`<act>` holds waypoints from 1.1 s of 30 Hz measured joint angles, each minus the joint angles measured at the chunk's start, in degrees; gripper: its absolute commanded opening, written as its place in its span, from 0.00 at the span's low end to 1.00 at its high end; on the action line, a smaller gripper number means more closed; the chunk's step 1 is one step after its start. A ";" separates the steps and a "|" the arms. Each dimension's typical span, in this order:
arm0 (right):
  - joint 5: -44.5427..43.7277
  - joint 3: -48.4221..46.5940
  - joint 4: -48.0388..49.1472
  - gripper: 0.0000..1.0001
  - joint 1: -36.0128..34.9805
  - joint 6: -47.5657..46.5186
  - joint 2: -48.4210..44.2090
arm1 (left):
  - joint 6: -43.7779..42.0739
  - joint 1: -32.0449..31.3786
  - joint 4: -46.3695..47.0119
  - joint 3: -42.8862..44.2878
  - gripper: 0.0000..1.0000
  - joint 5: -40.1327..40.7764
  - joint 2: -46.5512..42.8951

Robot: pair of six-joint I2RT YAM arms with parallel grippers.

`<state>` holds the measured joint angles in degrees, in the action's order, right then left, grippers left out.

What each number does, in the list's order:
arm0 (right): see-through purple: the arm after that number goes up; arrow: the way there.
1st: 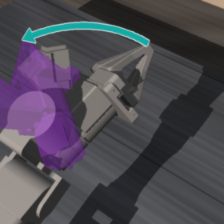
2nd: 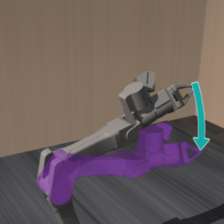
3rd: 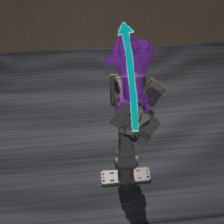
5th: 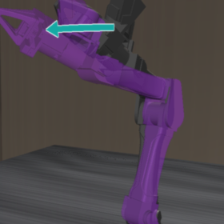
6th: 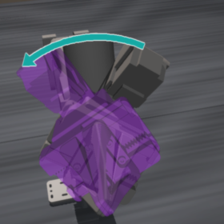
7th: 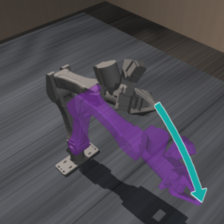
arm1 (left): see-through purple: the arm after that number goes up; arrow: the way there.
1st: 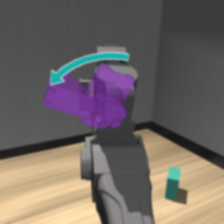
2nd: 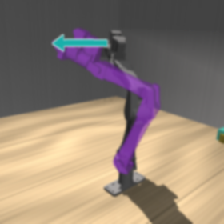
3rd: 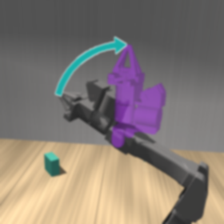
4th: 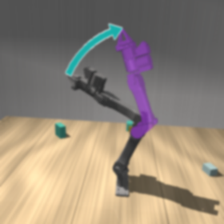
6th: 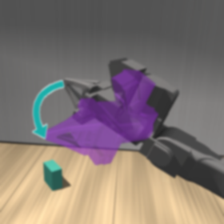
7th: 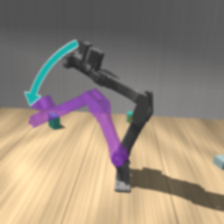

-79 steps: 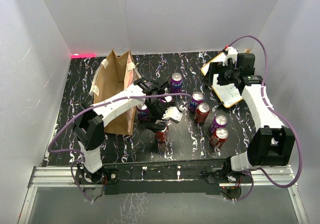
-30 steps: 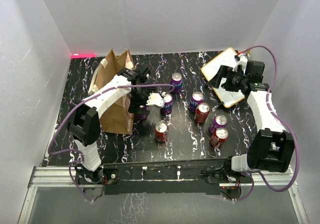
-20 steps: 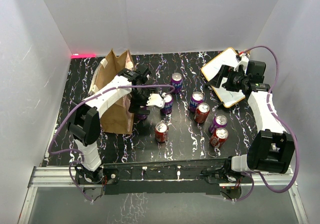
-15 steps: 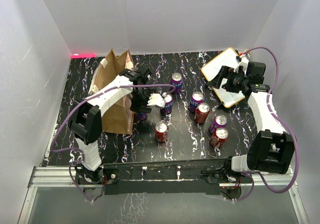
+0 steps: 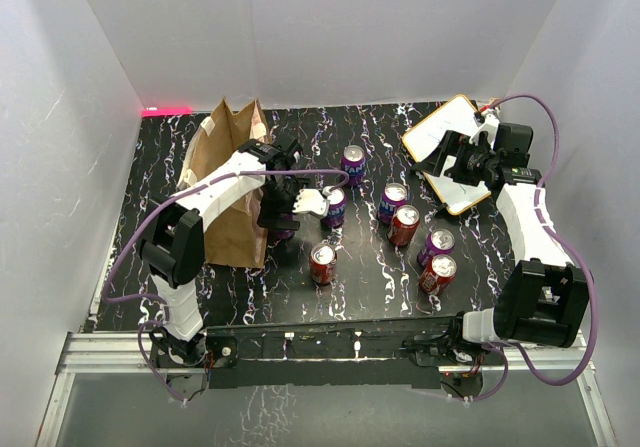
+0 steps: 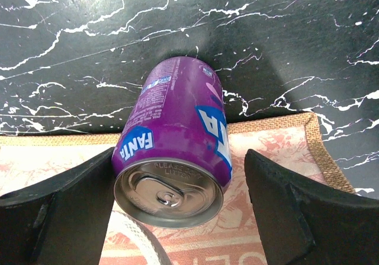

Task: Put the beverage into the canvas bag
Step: Pick up the drink from the center of the board.

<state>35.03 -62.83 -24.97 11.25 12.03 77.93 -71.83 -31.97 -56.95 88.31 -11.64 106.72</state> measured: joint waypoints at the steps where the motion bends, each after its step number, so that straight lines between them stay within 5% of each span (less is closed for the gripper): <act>1: 0.11 0.00 0.00 0.95 0.04 0.13 0.00 | 0.00 0.15 0.07 -0.09 0.78 0.09 0.00; 8: 0.57 0.11 0.09 0.95 0.13 0.37 0.00 | 0.85 0.72 0.00 0.09 0.77 -0.42 0.00; 13: 0.74 0.81 0.48 0.95 0.13 0.46 -0.02 | 2.14 0.72 0.11 0.31 0.66 -1.51 0.00; 21: 0.79 0.85 0.85 0.95 0.31 0.61 -0.52 | 4.55 0.72 -1.86 2.36 0.23 -3.48 0.98; 25: 0.81 0.85 1.09 0.94 0.55 0.98 -0.61 | 6.93 0.72 -6.71 9.70 0.05 -5.81 3.72; 33: 0.94 0.83 1.25 0.93 0.94 1.99 -0.59 | 14.93 0.46 -13.53 32.44 0.00 -10.93 6.12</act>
<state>35.97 -62.00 -23.73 12.19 14.02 77.34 -56.90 -31.51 -70.48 120.75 -22.57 112.84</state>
